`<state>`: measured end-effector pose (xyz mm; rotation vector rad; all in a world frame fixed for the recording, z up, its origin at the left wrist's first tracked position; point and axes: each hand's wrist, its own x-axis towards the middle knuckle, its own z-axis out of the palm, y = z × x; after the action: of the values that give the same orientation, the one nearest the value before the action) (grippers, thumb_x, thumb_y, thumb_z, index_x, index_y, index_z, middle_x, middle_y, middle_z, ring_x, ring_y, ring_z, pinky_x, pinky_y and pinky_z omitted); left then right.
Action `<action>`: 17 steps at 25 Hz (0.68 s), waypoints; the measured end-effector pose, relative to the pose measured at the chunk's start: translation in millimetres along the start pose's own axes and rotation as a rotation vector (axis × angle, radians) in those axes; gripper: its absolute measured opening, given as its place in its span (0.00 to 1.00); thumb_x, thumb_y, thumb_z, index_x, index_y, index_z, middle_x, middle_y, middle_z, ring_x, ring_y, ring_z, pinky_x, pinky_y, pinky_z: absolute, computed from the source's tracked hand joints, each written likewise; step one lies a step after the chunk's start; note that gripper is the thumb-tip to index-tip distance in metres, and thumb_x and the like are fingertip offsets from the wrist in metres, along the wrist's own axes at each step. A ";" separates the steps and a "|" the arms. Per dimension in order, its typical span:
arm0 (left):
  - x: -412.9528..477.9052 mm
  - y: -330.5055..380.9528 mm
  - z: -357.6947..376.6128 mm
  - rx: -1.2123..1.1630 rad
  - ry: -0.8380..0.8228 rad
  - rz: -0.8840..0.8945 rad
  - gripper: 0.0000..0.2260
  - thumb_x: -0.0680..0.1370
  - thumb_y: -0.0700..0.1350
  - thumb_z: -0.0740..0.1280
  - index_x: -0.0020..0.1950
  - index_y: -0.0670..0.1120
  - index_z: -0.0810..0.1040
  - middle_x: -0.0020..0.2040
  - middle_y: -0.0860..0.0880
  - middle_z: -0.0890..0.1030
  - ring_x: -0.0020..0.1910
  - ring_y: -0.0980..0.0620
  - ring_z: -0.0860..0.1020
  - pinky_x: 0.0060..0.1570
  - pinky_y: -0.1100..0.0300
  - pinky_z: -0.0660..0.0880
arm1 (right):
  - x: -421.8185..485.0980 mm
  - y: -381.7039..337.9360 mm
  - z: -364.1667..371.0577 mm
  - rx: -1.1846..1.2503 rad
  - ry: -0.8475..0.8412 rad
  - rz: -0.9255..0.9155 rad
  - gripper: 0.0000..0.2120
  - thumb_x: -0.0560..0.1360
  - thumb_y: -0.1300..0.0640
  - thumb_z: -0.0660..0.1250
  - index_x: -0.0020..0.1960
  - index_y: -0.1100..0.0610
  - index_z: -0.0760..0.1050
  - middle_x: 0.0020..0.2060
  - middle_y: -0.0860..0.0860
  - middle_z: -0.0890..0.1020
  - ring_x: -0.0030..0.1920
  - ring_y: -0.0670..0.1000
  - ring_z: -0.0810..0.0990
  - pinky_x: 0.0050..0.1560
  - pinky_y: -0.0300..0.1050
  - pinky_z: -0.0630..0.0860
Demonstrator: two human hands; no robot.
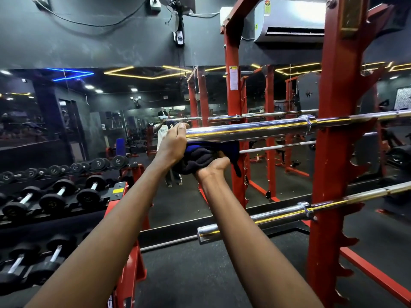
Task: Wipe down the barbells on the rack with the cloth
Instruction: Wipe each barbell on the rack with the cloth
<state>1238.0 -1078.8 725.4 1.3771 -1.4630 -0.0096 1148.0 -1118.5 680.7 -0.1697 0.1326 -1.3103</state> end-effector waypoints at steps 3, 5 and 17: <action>6.8 -3.7 -1.4 -0.020 -0.072 0.002 0.20 0.87 0.48 0.49 0.67 0.43 0.76 0.62 0.46 0.78 0.63 0.48 0.74 0.61 0.58 0.66 | 6.5 1.0 -3.5 -0.041 -0.098 0.050 0.17 0.78 0.48 0.58 0.45 0.58 0.79 0.37 0.55 0.82 0.32 0.54 0.81 0.40 0.42 0.84; 9.8 -7.4 -1.9 -0.036 -0.081 0.014 0.20 0.87 0.47 0.49 0.73 0.43 0.73 0.69 0.44 0.76 0.69 0.49 0.71 0.66 0.61 0.64 | 4.6 -5.6 -5.6 -0.070 -0.165 0.034 0.22 0.81 0.49 0.54 0.48 0.61 0.82 0.41 0.59 0.85 0.34 0.57 0.85 0.41 0.41 0.85; -5.2 -10.0 8.8 0.001 0.079 0.132 0.16 0.87 0.46 0.51 0.56 0.42 0.77 0.54 0.43 0.75 0.48 0.65 0.69 0.50 0.78 0.62 | -8.1 -33.0 -13.9 -0.526 0.203 -0.720 0.24 0.82 0.44 0.62 0.69 0.61 0.72 0.63 0.57 0.81 0.62 0.56 0.82 0.69 0.56 0.76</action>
<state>1237.9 -1083.8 712.0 1.2658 -1.4848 0.1278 1112.0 -1119.6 673.7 -0.5696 0.6354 -1.9897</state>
